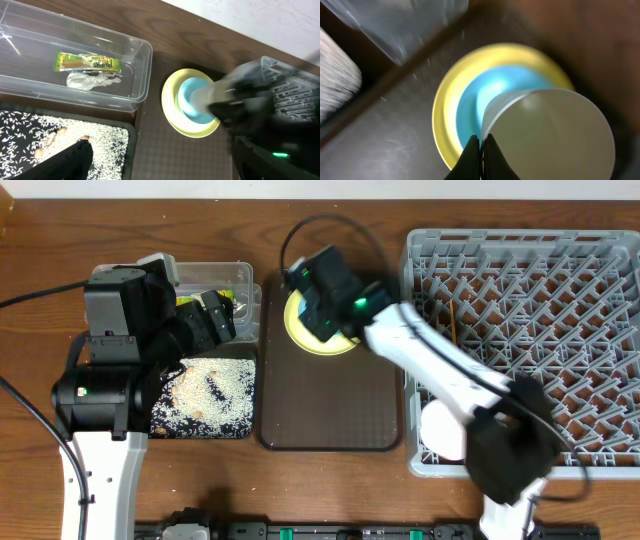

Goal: Sort waste into correct bins and load items into the dishwasher rack
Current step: 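Lift the white cup and carry it to the rack's upper left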

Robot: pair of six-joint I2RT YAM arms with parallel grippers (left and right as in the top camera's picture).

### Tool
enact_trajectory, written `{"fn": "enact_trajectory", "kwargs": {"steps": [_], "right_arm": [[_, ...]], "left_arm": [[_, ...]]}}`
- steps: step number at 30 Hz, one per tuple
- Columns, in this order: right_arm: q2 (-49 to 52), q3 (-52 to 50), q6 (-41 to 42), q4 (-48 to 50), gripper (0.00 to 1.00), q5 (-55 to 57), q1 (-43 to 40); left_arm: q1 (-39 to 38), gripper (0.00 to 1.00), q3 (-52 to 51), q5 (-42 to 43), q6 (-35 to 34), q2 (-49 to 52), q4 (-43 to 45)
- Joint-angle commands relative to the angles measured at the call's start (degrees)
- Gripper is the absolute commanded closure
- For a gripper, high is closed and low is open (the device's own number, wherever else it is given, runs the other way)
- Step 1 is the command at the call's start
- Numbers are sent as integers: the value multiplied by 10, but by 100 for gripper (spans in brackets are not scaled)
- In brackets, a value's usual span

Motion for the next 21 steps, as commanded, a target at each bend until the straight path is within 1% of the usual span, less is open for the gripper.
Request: {"fn": "enact_trajectory", "kwargs": {"steps": [1,5,10,13,17,19,21], "right_arm": [[-91,6,0,2,99,-86,-56],[-126,6,0,-3,99,-217,-140],[-119,4,-1,-20,99,-381,-262],[-93,2,-18,-17,99,-496,-333],[-44,1,-40,-8,99,-668,-406],[-17,1,-52,-5,99,-732,-434],[9,1,-59,-5,99,-760,-455]], "left_arm": [[3,8,5,-7,5,2,1],[3,8,5,-7,5,2,1],[3,8,5,-7,5,2,1],[3,8,5,-7,5,2,1],[3,8,5,-7,5,2,1],[3,8,5,-7,5,2,1],[3,8,5,-7,5,2,1]]}}
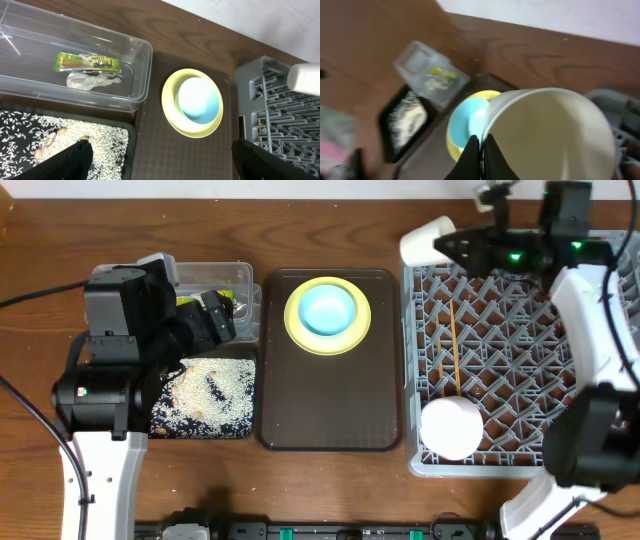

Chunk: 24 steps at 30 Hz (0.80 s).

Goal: Sort waste into correct bins and load items into the dishwasher rack
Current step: 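Lift the white cup and carry it to the rack's upper left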

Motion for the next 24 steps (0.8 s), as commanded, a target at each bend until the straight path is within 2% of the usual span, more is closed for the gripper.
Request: {"fn": "enact_trajectory", "kwargs": {"steps": [1,13,24], "right_arm": [[39,-4,-27,1,99,-152,-31],[128,-4,-29,49,99,-149,-64],[147,-4,-26,145,98,-149,-59]], "left_arm": [[3,8,5,-7,5,2,1],[3,8,5,-7,5,2,1],[3,8,5,-7,5,2,1]]}}
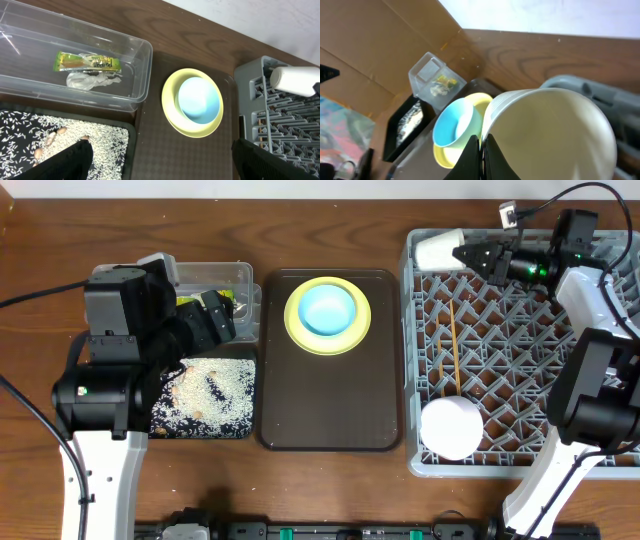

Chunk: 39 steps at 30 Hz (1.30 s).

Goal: Sort waste into correct bins and load items into the dishwasher rack
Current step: 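Lift the white cup and carry it to the rack's upper left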

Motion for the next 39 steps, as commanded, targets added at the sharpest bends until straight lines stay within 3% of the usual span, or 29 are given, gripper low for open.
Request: {"fn": "enact_trajectory", "kwargs": {"steps": [1,22,39], "right_arm": [[9,0,-7,16,98,-23,5],[44,0,3,68,99,-4,27],[56,0,4,16,92,-3,-6]], "left_arm": [[3,8,5,-7,5,1,1],[3,8,5,-7,5,1,1],[3,8,5,-7,5,1,1]]}}
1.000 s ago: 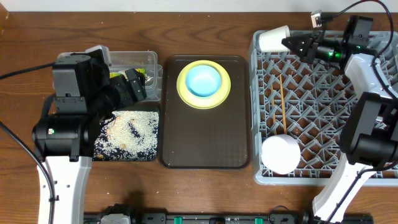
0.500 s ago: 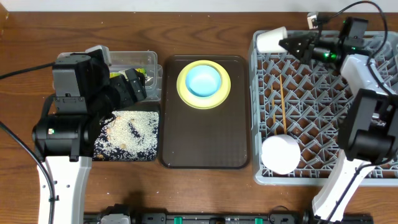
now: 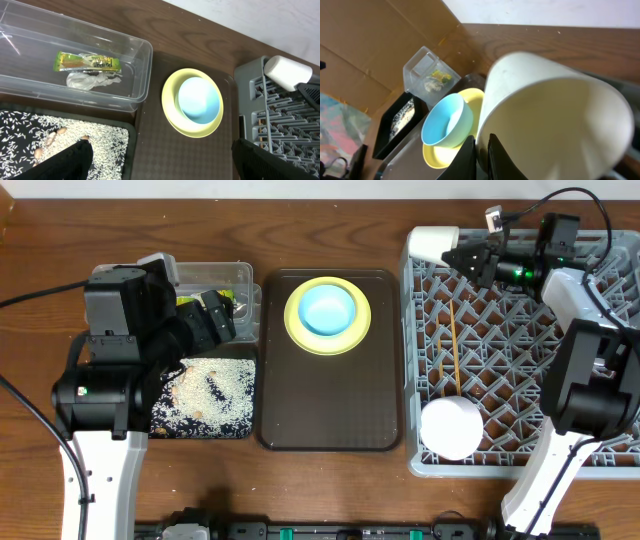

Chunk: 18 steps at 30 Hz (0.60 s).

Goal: Sort waste into correct bins and load items into the dishwasher rack
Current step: 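Lift the white cup and carry it to the rack's upper left, then lower the white cup upright into the rack and release it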

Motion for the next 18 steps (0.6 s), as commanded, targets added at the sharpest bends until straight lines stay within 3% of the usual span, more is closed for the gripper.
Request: {"fn": "enact_trajectory", "kwargs": {"steps": [1,6,9,18], "right_arm": [[14,0,-2,-19,92,-8,-23],[14,0,-2,-54,89,1,-48],[14,0,-2,-72,76,11,-58],[14,0,-1,-135,69,106,-66]], "left_arm": [[3,8,5,-7,5,1,1],[3,8,5,-7,5,1,1],[3,8,5,-7,5,1,0],[3,8,5,-7,5,1,1]]}}
